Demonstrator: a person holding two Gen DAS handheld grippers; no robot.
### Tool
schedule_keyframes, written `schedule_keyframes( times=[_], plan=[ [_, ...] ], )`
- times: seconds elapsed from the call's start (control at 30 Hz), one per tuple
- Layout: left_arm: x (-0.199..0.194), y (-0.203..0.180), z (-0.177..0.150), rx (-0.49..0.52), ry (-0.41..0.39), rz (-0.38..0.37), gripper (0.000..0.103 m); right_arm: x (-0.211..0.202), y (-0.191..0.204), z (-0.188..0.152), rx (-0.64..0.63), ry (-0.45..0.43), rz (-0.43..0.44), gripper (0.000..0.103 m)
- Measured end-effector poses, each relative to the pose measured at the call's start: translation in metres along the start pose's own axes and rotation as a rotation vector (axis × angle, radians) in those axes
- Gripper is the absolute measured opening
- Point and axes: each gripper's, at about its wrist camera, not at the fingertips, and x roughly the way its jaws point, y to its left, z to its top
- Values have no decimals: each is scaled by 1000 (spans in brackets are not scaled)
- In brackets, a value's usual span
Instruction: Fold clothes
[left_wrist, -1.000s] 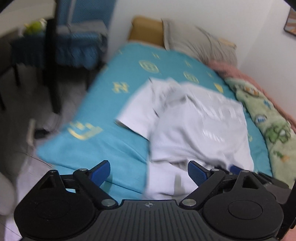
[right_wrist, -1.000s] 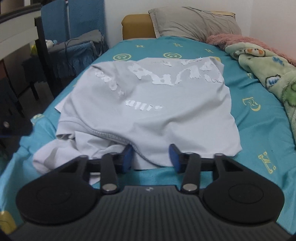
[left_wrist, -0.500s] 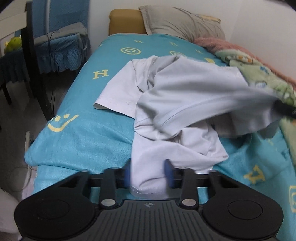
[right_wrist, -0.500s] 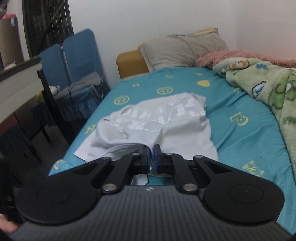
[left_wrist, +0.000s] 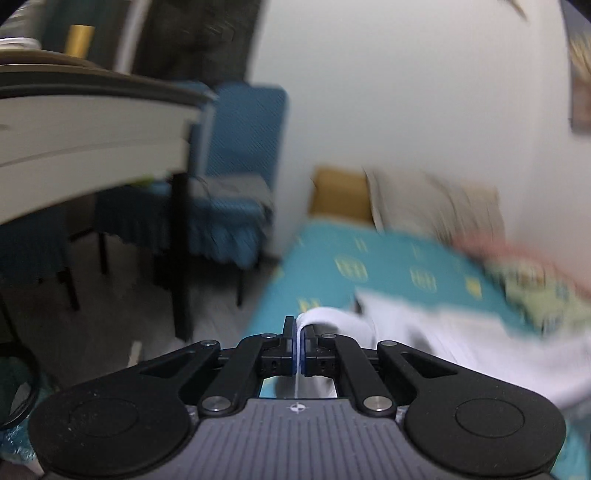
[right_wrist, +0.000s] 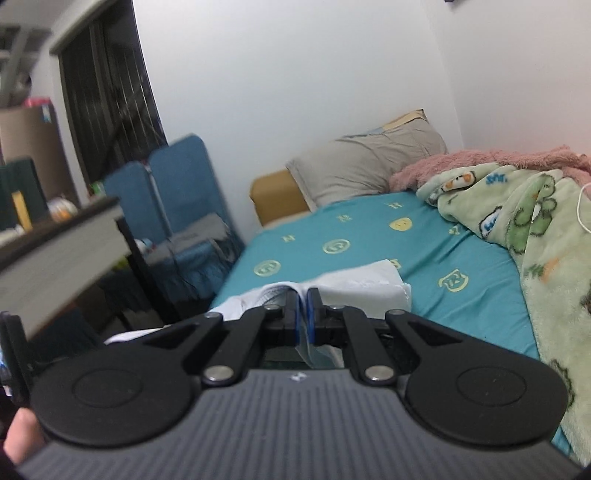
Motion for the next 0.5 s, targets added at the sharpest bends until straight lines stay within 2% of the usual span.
schedule_keyframes(
  times=[0.1,0.2,0.37,0.43,0.5],
  plan=[
    [-5,2,17,27,-1,-4,2,-4,-14,3,43,31,10,7],
    [20,-15,20,100,81,-8,2,16,-32,1,131,125,18,7],
    [82,-56,-12,329,229,27,3,69,-50,-21,232,315,16,7],
    [102,-67,-30,379,306,55,11,88,-53,-30,232,364,-6,7],
    [114,-70,-42,386,376,67,15,102,-56,-37,231,398,-29,8]
  ],
)
